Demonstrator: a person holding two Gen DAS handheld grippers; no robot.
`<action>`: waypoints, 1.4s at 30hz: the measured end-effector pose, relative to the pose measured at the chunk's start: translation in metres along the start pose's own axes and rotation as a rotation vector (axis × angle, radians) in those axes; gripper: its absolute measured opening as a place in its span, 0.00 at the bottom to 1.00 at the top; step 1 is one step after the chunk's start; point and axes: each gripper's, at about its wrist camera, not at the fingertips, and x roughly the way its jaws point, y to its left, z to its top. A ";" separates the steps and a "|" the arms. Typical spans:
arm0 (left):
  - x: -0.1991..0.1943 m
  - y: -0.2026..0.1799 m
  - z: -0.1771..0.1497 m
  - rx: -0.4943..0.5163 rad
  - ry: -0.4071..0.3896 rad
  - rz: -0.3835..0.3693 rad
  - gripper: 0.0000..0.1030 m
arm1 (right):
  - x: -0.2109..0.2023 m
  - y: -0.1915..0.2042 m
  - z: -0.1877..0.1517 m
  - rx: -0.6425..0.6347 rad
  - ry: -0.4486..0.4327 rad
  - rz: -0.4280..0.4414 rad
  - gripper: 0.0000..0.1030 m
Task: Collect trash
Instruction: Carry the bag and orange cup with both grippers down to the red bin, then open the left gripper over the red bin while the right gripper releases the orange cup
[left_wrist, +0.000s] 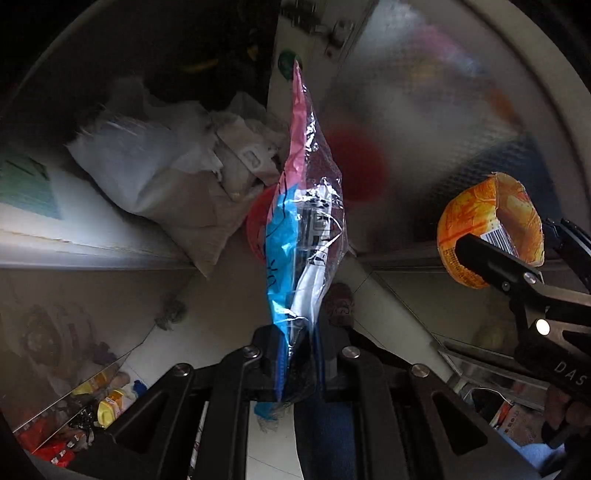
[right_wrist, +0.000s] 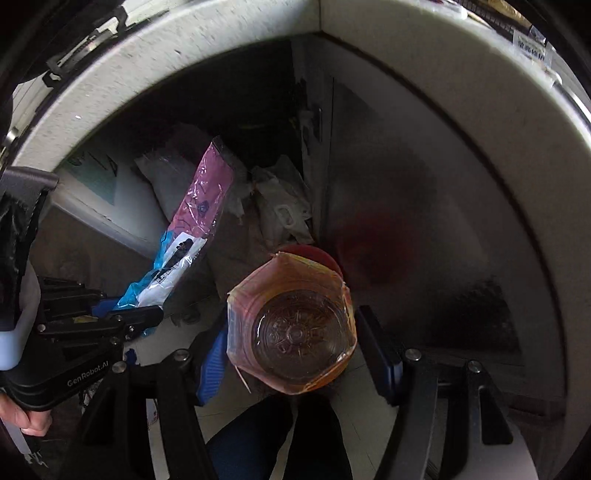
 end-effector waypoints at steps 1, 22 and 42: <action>0.014 0.001 0.005 -0.003 0.012 -0.007 0.11 | 0.013 -0.003 -0.001 0.014 0.004 0.003 0.61; 0.187 0.000 0.051 0.079 0.151 -0.074 0.17 | 0.156 -0.047 -0.003 0.159 0.074 -0.036 0.61; 0.160 0.032 0.040 0.066 0.062 -0.017 0.68 | 0.163 -0.025 0.006 0.085 0.098 -0.019 0.61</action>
